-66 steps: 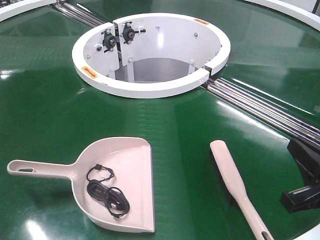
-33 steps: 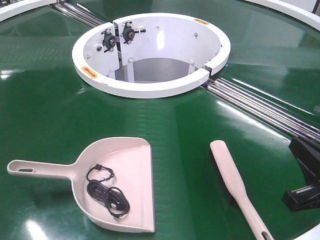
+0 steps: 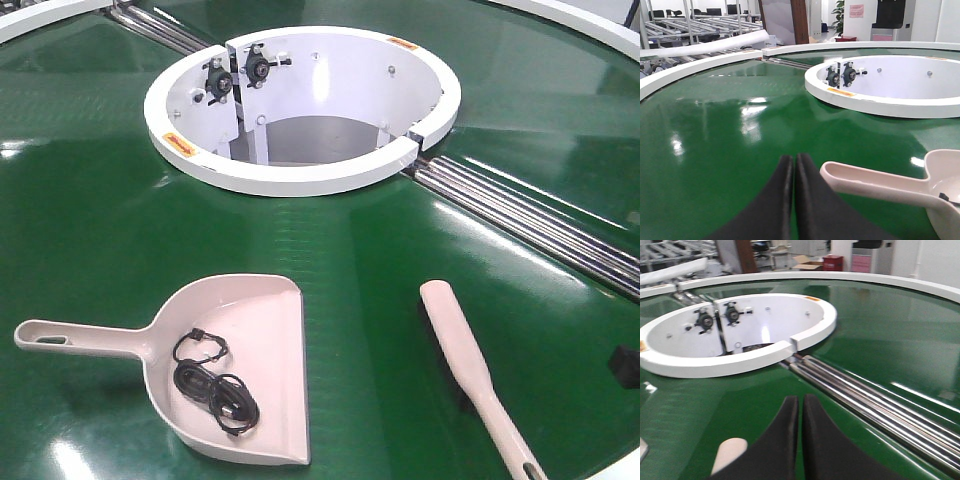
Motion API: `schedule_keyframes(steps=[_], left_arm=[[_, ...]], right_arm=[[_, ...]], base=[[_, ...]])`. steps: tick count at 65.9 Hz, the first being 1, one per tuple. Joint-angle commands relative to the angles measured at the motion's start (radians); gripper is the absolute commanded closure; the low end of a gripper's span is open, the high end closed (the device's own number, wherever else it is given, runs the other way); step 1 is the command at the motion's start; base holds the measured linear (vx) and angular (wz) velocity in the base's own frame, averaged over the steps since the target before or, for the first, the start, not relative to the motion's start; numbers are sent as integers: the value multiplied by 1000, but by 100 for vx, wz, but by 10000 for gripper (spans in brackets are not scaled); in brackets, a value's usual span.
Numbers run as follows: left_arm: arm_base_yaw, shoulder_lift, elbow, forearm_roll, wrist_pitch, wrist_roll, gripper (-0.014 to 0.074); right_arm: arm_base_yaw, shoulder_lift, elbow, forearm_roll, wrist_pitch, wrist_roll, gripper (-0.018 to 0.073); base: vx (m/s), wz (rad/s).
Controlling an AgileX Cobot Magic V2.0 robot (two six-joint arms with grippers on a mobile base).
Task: Clean and inspect green conveyor with broom and dustpan
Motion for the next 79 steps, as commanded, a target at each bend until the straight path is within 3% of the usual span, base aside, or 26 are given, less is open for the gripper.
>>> schedule_keyframes(steps=[1, 22, 30, 79], left_arm=[[4, -15, 24, -7, -74, -4, 619], [4, -15, 24, -7, -74, -4, 619], [4, -15, 24, -7, -74, -4, 619], [4, -13, 24, -6, -66, -4, 619]], right_arm=[[-32, -40, -12, -2, -55, -5, 564], [-43, -424, 311, -1, -132, -22, 564], [-43, -584, 307, -1, 27, -44, 564], [-43, -578, 307, -1, 35, -80, 564]], base=[[0, 0], [0, 0], [0, 0], [0, 0]])
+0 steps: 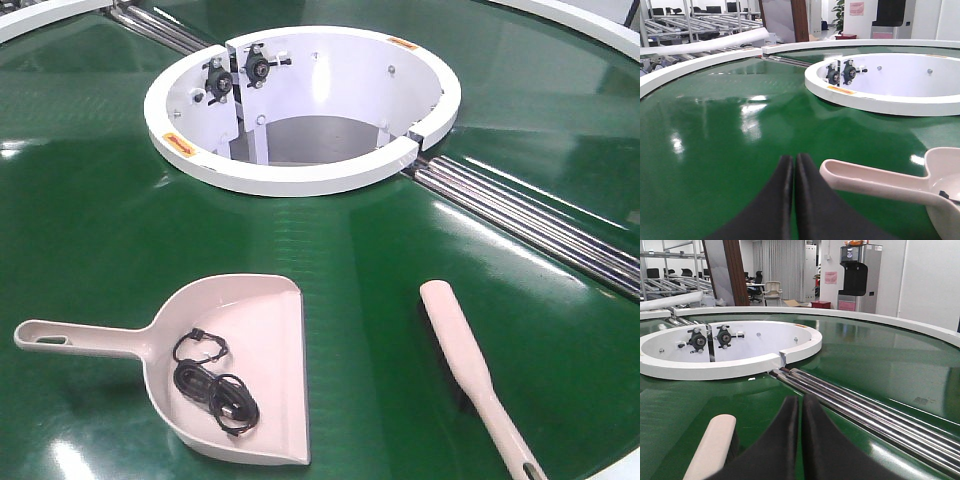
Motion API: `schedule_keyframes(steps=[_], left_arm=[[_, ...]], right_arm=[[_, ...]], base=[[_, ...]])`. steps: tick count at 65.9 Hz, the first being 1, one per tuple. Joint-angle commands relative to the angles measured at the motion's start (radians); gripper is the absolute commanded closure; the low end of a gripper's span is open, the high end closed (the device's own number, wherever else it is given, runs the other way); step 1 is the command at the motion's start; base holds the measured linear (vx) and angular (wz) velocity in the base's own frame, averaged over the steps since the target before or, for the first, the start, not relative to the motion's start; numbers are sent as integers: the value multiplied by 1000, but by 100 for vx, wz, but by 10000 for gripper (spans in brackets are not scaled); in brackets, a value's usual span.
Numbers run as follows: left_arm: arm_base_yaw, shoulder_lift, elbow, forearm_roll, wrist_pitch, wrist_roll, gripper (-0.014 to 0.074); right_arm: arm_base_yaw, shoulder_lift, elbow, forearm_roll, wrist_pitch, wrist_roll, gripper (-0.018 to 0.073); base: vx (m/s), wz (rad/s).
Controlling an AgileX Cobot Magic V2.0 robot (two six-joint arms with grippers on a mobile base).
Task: Clean and inspect green conveyor with broom and dustpan
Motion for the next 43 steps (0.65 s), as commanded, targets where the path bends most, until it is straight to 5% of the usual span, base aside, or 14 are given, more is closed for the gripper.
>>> schedule_keyframes(steps=[1, 43], left_arm=[[4, -13, 24, -6, -74, -4, 619], [4, -13, 24, -6, -74, -4, 619]], right_arm=[[-5, -9, 13, -5, -74, -10, 564], [-5, -9, 13, -5, -74, -9, 564]], base=[[0, 0], [0, 0]])
